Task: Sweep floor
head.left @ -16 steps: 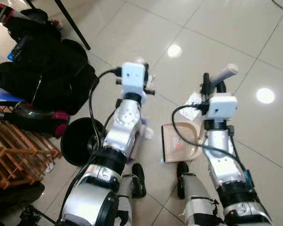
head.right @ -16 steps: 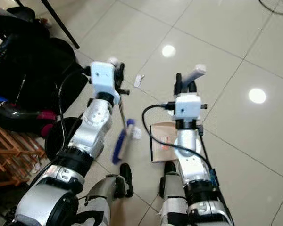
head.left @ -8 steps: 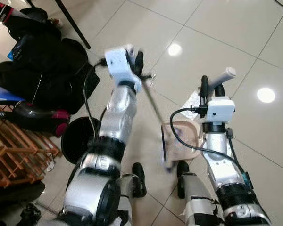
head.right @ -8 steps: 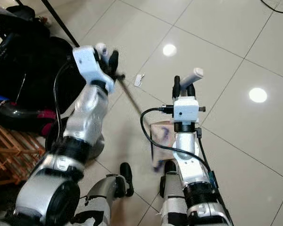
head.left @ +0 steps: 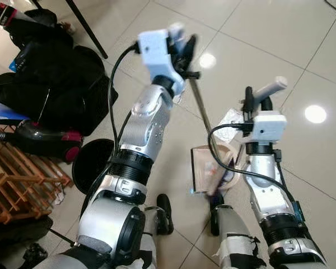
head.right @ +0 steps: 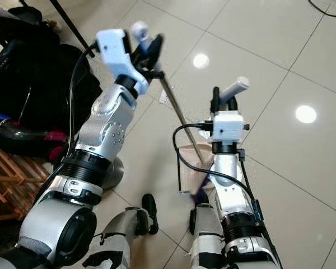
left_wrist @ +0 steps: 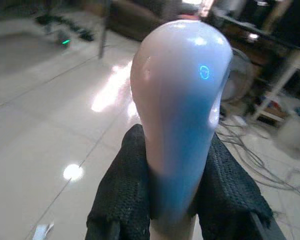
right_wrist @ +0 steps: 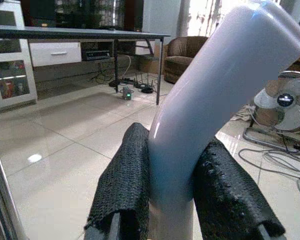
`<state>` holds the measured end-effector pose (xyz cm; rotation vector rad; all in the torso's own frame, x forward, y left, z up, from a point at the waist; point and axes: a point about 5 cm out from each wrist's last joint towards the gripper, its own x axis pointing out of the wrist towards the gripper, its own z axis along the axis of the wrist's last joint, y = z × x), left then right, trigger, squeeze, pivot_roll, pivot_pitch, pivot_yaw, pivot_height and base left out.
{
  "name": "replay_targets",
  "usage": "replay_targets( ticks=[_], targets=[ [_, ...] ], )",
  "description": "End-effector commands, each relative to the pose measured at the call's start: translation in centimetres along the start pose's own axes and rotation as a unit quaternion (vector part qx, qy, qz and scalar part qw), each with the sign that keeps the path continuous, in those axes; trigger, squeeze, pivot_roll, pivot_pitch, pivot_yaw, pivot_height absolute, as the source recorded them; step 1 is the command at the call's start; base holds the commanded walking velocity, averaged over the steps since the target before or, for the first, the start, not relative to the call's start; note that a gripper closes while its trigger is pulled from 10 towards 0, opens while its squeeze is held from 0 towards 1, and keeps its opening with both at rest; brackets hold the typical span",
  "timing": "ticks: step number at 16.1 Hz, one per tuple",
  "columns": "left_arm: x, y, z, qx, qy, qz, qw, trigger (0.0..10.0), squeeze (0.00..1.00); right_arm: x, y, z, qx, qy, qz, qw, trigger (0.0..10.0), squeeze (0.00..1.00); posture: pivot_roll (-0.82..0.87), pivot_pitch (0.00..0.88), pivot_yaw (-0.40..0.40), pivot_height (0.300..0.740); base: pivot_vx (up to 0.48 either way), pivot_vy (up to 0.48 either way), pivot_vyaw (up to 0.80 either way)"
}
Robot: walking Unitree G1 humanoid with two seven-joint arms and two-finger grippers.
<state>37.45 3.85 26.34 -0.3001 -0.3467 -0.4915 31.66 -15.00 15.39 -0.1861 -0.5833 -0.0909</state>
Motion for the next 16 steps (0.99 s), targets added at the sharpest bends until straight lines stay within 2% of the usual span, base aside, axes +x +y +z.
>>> replay_targets(
  ticks=[1,2,3,4,6,7,9,12,16],
  targets=[
    [0.2,0.4,1.9,0.022,-0.027,-0.023,0.999,10.0,0.00,-1.4,-0.2,-1.2,0.000,0.037,0.003,0.999,10.0,0.00,0.03,0.325,0.115,0.740,0.000,0.000,0.00],
    [0.3,1.4,3.5,0.041,-0.043,-0.031,0.998,10.0,0.00,-1.5,-0.7,-1.1,-0.002,0.035,0.002,0.999,10.0,0.00,0.02,0.297,0.093,0.740,0.000,0.000,0.00],
    [0.3,1.4,3.5,0.041,-0.043,-0.031,0.998,10.0,0.00,-1.5,-0.7,-1.1,-0.002,0.035,0.002,0.999,10.0,0.00,0.02,0.297,0.093,0.740,0.000,0.000,0.00],
    [0.1,2.4,5.0,0.036,-0.052,-0.030,0.998,10.0,0.00,-2.1,-1.1,-1.0,-0.001,0.036,0.002,0.999,10.0,0.00,-0.02,0.255,0.085,0.740,0.000,0.000,0.00],
    [-0.2,3.2,5.9,0.013,-0.053,-0.021,0.998,10.0,0.00,-2.5,-1.3,-0.8,0.001,0.037,0.002,0.999,10.0,0.00,-0.03,0.246,0.077,0.740,0.000,0.000,0.00],
    [-0.6,3.6,6.2,0.023,-0.052,-0.022,0.998,10.0,0.00,-2.7,-1.6,-0.7,0.004,0.040,-0.003,0.999,10.0,0.00,-0.04,0.223,0.072,0.740,0.000,0.000,0.00],
    [-0.9,4.2,6.1,0.038,-0.040,-0.022,0.998,10.0,0.00,-2.7,-1.8,-0.6,0.008,0.041,-0.007,0.999,10.0,0.00,-0.04,0.211,0.066,0.740,0.000,0.000,0.00],
    [-2.3,5.3,4.9,0.056,-0.008,-0.006,0.998,10.0,0.00,-2.9,-2.2,-0.5,0.014,0.052,-0.018,0.998,10.0,0.00,-0.05,0.196,0.060,0.740,0.000,0.000,0.00],
    [-4.4,7.7,5.6,0.131,-0.007,0.043,0.990,10.0,0.00,-3.0,-3.8,0.0,0.050,0.058,-0.063,0.995,10.0,0.00,-0.04,0.190,0.059,0.740,0.000,0.000,0.00]
  ],
)
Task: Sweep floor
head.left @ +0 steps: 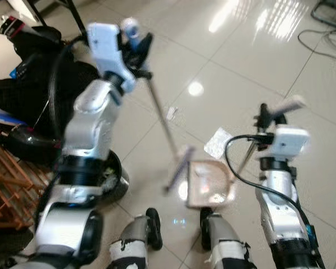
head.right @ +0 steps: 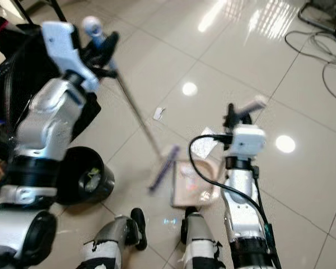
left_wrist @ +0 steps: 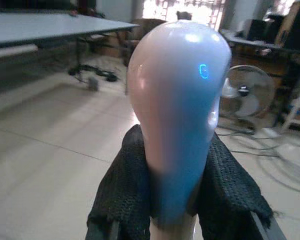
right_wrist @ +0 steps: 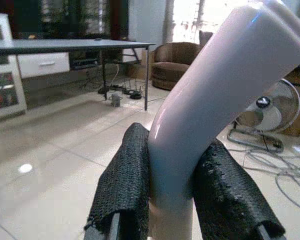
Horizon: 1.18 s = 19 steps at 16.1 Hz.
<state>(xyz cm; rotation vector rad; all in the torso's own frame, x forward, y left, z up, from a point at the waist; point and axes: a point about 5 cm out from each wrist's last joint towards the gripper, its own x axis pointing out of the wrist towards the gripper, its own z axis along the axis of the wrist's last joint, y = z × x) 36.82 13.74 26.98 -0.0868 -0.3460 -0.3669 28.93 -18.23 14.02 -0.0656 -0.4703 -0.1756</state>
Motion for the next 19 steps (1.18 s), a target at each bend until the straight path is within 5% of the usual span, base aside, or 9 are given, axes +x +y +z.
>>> replay_targets(
  ticks=[1,7,13,19],
  targets=[
    [-0.3,0.2,1.3,0.024,-0.025,0.003,0.999,10.0,0.00,-0.1,-0.6,0.3,0.008,-0.004,-0.013,1.000,10.0,0.00,-0.04,0.190,0.059,0.740,0.000,0.000,0.00],
    [-4.5,1.5,-3.3,0.051,0.070,0.020,0.996,10.0,0.00,-0.1,-2.4,2.4,0.018,-0.010,-0.043,0.999,10.0,0.00,-0.07,0.185,0.071,0.740,0.000,0.000,0.00],
    [-9.6,0.7,-7.2,0.058,0.163,0.006,0.985,10.0,0.00,1.5,-3.4,6.0,0.060,-0.020,-0.042,0.997,10.0,0.00,-0.08,0.165,0.064,0.740,0.000,0.000,0.00],
    [-15.7,0.7,-11.1,0.073,0.276,-0.006,0.958,10.0,0.00,3.0,-2.5,8.9,0.125,0.015,0.016,0.992,10.0,0.00,-0.10,0.147,0.061,0.740,0.000,0.000,0.00]
  ],
)
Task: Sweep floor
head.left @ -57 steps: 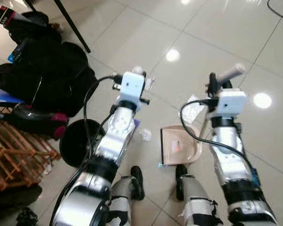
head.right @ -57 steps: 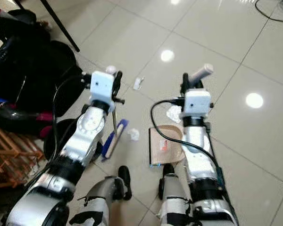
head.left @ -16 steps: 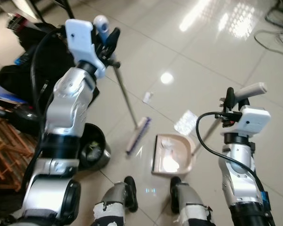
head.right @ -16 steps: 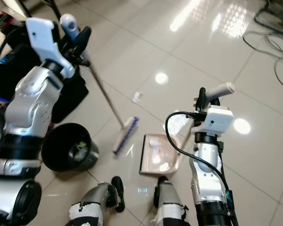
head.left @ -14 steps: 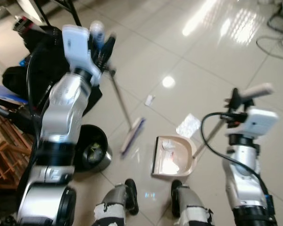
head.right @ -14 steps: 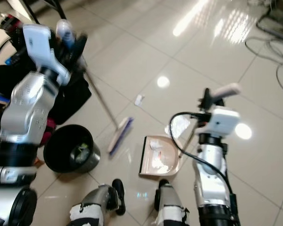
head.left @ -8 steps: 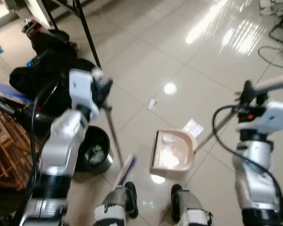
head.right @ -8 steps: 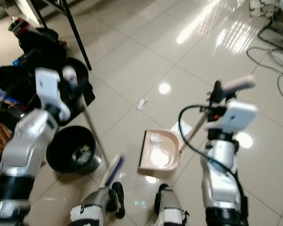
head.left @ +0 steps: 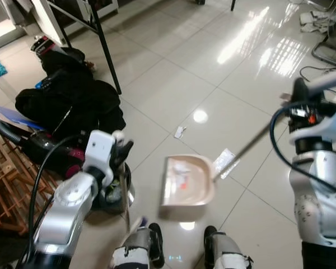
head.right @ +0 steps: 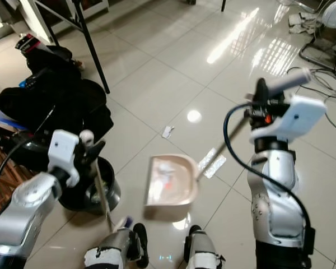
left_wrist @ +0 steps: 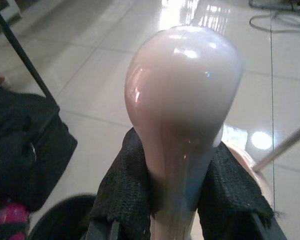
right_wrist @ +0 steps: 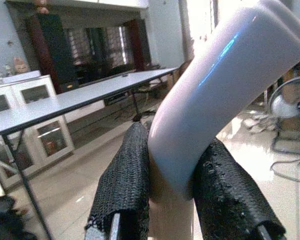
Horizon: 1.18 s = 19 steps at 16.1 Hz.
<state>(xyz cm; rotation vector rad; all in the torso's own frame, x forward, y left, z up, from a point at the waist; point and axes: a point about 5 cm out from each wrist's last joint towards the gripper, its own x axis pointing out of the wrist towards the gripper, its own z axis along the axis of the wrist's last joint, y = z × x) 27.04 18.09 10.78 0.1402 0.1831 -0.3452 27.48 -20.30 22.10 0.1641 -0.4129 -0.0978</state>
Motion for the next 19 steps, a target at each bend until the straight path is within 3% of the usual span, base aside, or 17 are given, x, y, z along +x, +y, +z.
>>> replay_targets(
  ticks=[1,7,12,19],
  targets=[
    [-0.3,-0.1,0.2,0.015,0.002,-0.006,1.000,10.0,0.00,0.2,0.3,1.5,0.008,-0.021,0.008,1.000,10.0,0.00,-0.10,0.146,0.059,0.740,0.000,0.000,0.00],
    [-1.2,-0.2,-0.1,0.010,0.005,0.006,1.000,10.0,0.00,1.9,1.1,5.1,0.016,-0.013,0.040,0.999,10.0,0.00,-0.11,0.140,0.045,0.740,0.000,0.000,0.00],
    [-0.9,-0.7,0.6,0.018,-0.004,0.000,1.000,10.0,0.00,2.9,1.0,6.9,0.025,-0.009,0.045,0.999,10.0,0.00,-0.11,0.138,0.046,0.740,0.000,0.000,0.00],
    [-1.0,-0.6,0.7,0.022,-0.005,0.001,1.000,10.0,0.00,3.8,0.8,8.4,0.029,-0.016,0.046,0.998,10.0,0.00,-0.10,0.132,0.039,0.740,0.000,0.399,0.00]
  ],
)
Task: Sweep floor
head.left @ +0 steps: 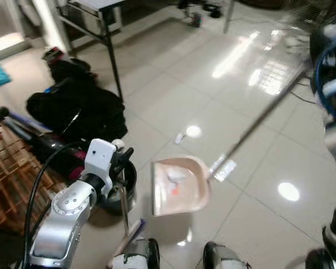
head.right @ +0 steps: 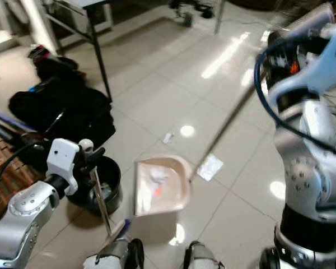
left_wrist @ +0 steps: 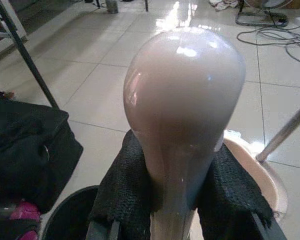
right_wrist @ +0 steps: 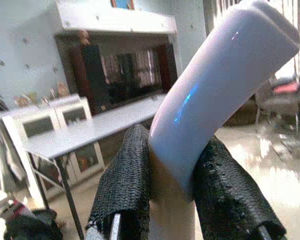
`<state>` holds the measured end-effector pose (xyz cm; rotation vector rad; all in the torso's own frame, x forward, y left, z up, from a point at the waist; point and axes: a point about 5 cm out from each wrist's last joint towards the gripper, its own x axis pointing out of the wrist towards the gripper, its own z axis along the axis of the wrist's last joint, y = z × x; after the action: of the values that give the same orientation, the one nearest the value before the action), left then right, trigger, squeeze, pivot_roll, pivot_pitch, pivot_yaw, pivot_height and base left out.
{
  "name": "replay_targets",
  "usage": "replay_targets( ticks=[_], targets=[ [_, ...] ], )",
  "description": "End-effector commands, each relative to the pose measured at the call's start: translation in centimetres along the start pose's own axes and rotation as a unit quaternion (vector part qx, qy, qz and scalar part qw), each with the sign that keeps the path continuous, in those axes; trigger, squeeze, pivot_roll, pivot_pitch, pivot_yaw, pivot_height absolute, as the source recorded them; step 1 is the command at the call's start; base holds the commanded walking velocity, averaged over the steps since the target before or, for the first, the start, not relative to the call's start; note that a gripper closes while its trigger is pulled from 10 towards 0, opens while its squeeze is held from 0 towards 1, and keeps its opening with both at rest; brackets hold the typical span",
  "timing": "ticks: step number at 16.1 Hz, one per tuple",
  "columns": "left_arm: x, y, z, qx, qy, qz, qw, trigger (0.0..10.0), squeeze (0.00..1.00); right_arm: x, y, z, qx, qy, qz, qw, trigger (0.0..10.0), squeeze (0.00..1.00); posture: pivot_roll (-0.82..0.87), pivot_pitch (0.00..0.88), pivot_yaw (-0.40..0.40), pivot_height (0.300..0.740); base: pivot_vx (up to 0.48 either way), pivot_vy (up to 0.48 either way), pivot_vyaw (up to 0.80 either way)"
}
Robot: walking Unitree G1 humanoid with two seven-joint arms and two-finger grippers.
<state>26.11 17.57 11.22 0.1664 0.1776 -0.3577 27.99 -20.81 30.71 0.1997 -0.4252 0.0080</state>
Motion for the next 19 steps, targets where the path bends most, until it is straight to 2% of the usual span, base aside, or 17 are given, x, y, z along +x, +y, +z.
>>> replay_targets(
  ticks=[1,6,13,14,15,17,19],
  targets=[
    [-0.1,0.1,0.5,0.009,-0.006,0.005,1.000,10.0,0.00,0.0,-0.1,1.1,0.002,-0.020,0.000,1.000,10.0,0.00,-0.10,0.128,0.039,0.740,0.000,0.442,0.00],
    [0.2,0.1,0.8,0.012,-0.010,0.001,1.000,10.0,0.00,0.5,-0.6,2.9,0.013,-0.046,-0.009,0.999,10.0,0.00,-0.10,0.121,0.042,0.740,0.000,0.438,0.00],
    [0.4,0.2,0.7,0.014,-0.010,-0.001,1.000,10.0,0.00,0.5,-1.0,3.2,0.023,-0.054,-0.020,0.998,10.0,0.00,-0.10,0.112,0.046,0.740,0.000,0.439,0.00],
    [0.6,0.4,0.9,0.055,-0.013,0.006,0.998,10.0,0.00,0.5,-1.0,3.1,0.025,-0.052,-0.022,0.998,10.0,0.00,-0.10,0.116,0.047,0.740,0.000,-0.480,0.00],
    [0.8,0.4,0.9,0.057,-0.009,0.010,0.998,10.0,0.00,0.5,-1.0,3.0,0.027,-0.051,-0.023,0.998,10.0,0.00,-0.09,0.118,0.046,0.740,0.000,-0.480,0.00],
    [0.9,0.4,0.8,0.043,-0.008,0.013,0.999,10.0,0.00,0.5,-1.1,2.9,0.027,-0.050,-0.024,0.998,10.0,0.00,-0.09,0.122,0.048,0.740,0.000,-0.480,0.00],
    [1.0,0.6,0.8,0.015,-0.011,0.025,1.000,10.0,0.00,0.5,-1.1,2.9,0.026,-0.050,-0.026,0.998,10.0,0.00,-0.09,0.126,0.048,0.740,0.000,0.000,0.00]
  ],
)
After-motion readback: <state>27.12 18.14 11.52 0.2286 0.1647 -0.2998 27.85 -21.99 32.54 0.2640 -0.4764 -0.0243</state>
